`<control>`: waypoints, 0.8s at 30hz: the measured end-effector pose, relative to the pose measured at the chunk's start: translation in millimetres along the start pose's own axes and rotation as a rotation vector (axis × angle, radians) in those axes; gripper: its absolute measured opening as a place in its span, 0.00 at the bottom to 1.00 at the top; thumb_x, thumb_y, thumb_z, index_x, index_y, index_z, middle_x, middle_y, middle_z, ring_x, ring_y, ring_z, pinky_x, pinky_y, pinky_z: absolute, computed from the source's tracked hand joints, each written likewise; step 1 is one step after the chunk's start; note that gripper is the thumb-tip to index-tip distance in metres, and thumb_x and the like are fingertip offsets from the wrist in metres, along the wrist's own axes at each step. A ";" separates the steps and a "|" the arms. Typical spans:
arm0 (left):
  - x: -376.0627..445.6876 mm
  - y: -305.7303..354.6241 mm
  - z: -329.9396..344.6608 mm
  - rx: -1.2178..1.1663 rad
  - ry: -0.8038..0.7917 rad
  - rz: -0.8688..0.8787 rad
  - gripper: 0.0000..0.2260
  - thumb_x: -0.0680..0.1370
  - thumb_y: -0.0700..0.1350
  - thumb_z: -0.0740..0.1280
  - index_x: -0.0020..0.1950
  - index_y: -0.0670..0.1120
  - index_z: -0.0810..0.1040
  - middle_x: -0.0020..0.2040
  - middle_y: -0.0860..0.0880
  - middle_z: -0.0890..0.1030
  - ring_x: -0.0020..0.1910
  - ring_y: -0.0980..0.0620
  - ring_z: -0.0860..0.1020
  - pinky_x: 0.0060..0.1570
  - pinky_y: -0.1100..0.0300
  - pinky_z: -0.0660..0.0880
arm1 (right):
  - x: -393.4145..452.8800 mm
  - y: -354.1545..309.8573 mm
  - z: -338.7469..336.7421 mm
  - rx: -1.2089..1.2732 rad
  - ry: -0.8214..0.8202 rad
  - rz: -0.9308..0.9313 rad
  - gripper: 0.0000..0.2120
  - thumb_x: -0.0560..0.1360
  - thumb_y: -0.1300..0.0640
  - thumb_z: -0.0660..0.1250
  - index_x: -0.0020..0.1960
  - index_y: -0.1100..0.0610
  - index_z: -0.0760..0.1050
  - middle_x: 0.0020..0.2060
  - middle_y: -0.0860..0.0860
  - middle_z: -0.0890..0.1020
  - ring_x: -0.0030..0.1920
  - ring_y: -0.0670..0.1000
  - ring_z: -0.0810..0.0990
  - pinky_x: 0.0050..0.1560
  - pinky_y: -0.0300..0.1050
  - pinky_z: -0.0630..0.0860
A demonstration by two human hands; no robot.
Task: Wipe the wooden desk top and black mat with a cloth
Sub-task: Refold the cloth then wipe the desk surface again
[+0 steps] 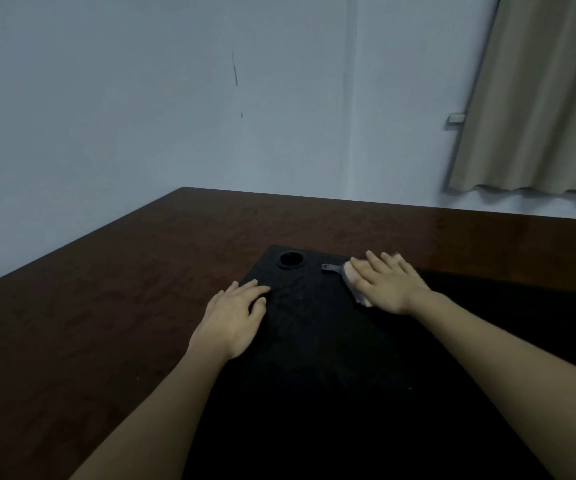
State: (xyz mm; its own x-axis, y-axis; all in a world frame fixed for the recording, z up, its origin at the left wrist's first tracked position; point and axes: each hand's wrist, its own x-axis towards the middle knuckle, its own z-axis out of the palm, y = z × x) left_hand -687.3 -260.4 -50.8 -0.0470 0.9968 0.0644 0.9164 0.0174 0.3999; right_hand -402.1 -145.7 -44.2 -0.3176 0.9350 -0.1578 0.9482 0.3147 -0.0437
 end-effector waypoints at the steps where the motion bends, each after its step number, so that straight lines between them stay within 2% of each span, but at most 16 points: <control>1: -0.2 -0.2 0.2 -0.003 0.002 0.000 0.19 0.86 0.54 0.51 0.77 0.58 0.66 0.80 0.56 0.60 0.81 0.50 0.53 0.79 0.49 0.50 | 1.5 -15.4 -0.5 0.001 0.002 -0.027 0.30 0.82 0.35 0.36 0.82 0.41 0.39 0.82 0.50 0.41 0.82 0.57 0.40 0.78 0.57 0.37; 6: -1.6 1.4 -0.9 -0.037 0.037 -0.029 0.23 0.86 0.54 0.52 0.81 0.54 0.58 0.80 0.51 0.63 0.80 0.49 0.57 0.79 0.50 0.54 | -26.2 -72.1 5.8 0.020 0.000 -0.221 0.29 0.84 0.36 0.39 0.82 0.42 0.40 0.82 0.49 0.40 0.82 0.55 0.39 0.79 0.55 0.36; 9: -7.8 5.0 -4.1 -0.076 0.055 -0.017 0.25 0.85 0.54 0.53 0.82 0.53 0.55 0.79 0.51 0.64 0.79 0.49 0.60 0.79 0.50 0.54 | -51.3 -72.6 8.1 0.097 -0.033 -0.308 0.29 0.84 0.36 0.41 0.82 0.42 0.41 0.82 0.47 0.40 0.81 0.52 0.37 0.79 0.53 0.35; 11: -12.7 6.9 -6.1 -0.085 0.055 0.008 0.24 0.86 0.53 0.54 0.82 0.53 0.56 0.80 0.51 0.63 0.80 0.49 0.58 0.79 0.49 0.53 | -66.3 -58.7 4.0 0.236 0.005 -0.331 0.29 0.85 0.37 0.44 0.83 0.42 0.44 0.82 0.44 0.42 0.81 0.50 0.37 0.79 0.51 0.36; 14: -14.0 22.5 -8.5 -0.050 0.066 0.075 0.22 0.86 0.52 0.55 0.81 0.54 0.60 0.81 0.54 0.59 0.81 0.49 0.53 0.79 0.46 0.50 | -83.3 -23.9 -5.7 0.349 0.152 -0.201 0.27 0.85 0.40 0.49 0.83 0.43 0.49 0.82 0.42 0.47 0.81 0.48 0.40 0.79 0.53 0.41; 18: -1.7 88.3 5.6 0.060 -0.051 0.297 0.23 0.85 0.50 0.54 0.82 0.53 0.58 0.82 0.52 0.56 0.81 0.47 0.52 0.78 0.47 0.49 | -95.1 13.6 -6.7 0.427 0.165 0.001 0.27 0.86 0.46 0.54 0.83 0.48 0.53 0.82 0.45 0.51 0.82 0.50 0.44 0.80 0.54 0.45; 20: 2.1 120.8 25.2 0.139 -0.163 0.394 0.25 0.85 0.52 0.53 0.83 0.53 0.53 0.83 0.51 0.51 0.81 0.48 0.48 0.78 0.47 0.47 | -96.4 23.3 -3.2 0.471 0.162 0.023 0.26 0.86 0.49 0.55 0.82 0.49 0.54 0.82 0.45 0.52 0.82 0.50 0.44 0.80 0.54 0.46; 24: 23.3 133.4 50.1 0.248 -0.289 0.416 0.26 0.85 0.59 0.46 0.83 0.56 0.46 0.82 0.55 0.42 0.81 0.53 0.39 0.78 0.50 0.38 | -89.3 31.8 1.9 0.474 0.154 -0.009 0.25 0.86 0.52 0.55 0.82 0.49 0.55 0.82 0.45 0.53 0.81 0.49 0.42 0.80 0.53 0.45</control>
State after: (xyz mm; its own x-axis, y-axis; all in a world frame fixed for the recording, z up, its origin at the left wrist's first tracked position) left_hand -546.2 -230.9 -41.7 0.4171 0.9037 -0.0964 0.9021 -0.3988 0.1651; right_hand -343.5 -219.5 -33.4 -0.2894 0.9571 -0.0097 0.8338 0.2471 -0.4937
